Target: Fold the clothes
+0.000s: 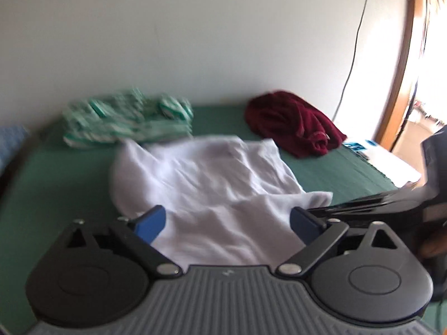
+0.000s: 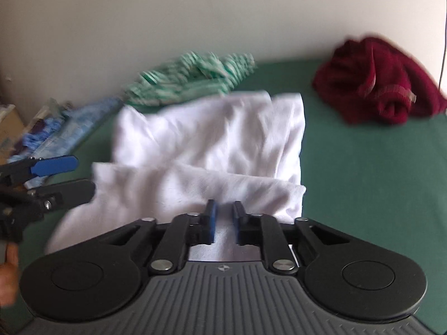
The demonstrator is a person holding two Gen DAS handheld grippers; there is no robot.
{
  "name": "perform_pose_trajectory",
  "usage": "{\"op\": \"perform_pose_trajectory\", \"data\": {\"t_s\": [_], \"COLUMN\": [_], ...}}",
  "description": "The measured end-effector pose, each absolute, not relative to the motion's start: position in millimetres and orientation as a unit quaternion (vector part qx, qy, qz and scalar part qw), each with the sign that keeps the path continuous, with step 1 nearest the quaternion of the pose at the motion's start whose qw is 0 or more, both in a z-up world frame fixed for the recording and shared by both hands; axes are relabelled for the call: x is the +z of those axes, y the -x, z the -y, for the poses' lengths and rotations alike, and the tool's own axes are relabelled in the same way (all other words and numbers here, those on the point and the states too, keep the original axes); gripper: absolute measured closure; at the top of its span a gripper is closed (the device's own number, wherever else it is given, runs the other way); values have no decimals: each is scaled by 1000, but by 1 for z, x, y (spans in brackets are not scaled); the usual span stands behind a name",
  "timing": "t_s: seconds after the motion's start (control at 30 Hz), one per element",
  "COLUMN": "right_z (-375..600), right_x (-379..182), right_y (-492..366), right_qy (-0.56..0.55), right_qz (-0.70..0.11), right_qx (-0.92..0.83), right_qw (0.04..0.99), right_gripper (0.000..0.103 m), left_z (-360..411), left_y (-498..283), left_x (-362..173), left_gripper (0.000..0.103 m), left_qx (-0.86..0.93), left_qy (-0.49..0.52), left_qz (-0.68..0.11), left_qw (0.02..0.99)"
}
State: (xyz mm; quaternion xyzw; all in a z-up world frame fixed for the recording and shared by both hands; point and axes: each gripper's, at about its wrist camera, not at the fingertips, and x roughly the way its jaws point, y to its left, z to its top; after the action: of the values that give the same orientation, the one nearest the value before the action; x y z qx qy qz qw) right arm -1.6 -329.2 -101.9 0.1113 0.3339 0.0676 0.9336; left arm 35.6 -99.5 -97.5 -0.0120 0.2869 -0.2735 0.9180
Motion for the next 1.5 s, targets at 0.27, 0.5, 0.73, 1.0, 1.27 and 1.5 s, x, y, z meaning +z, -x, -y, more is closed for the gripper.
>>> {"op": "perform_pose_trajectory", "data": {"t_s": [0.27, 0.5, 0.73, 1.0, 1.27, 1.5], "right_z": [352, 401, 401, 403, 371, 365], "right_x": [-115, -127, -118, -126, -108, -116], "right_y": [-1, 12, 16, 23, 76, 86], "right_qy": [-213, -374, -356, -407, -293, -288], "right_qz": [-324, -308, -304, -311, -349, -326], "right_qx": [48, 21, -19, 19, 70, 60], "right_qw": [921, 875, 883, 859, 887, 899], "right_gripper": [103, 103, 96, 103, 103, 103], "left_z": [94, 92, 95, 87, 92, 113], "left_y": [-56, -54, -53, -52, -50, -45], "left_x": [-126, -126, -126, -126, -126, -128], "left_gripper": [0, 0, 0, 0, 0, 0], "left_qx": [-259, -260, -256, -264, -256, -232], "left_qy": [41, 46, 37, 64, 47, -29], "left_qz": [-315, -314, -314, -311, -311, -318], "left_qw": [912, 912, 913, 911, 914, 919]}}
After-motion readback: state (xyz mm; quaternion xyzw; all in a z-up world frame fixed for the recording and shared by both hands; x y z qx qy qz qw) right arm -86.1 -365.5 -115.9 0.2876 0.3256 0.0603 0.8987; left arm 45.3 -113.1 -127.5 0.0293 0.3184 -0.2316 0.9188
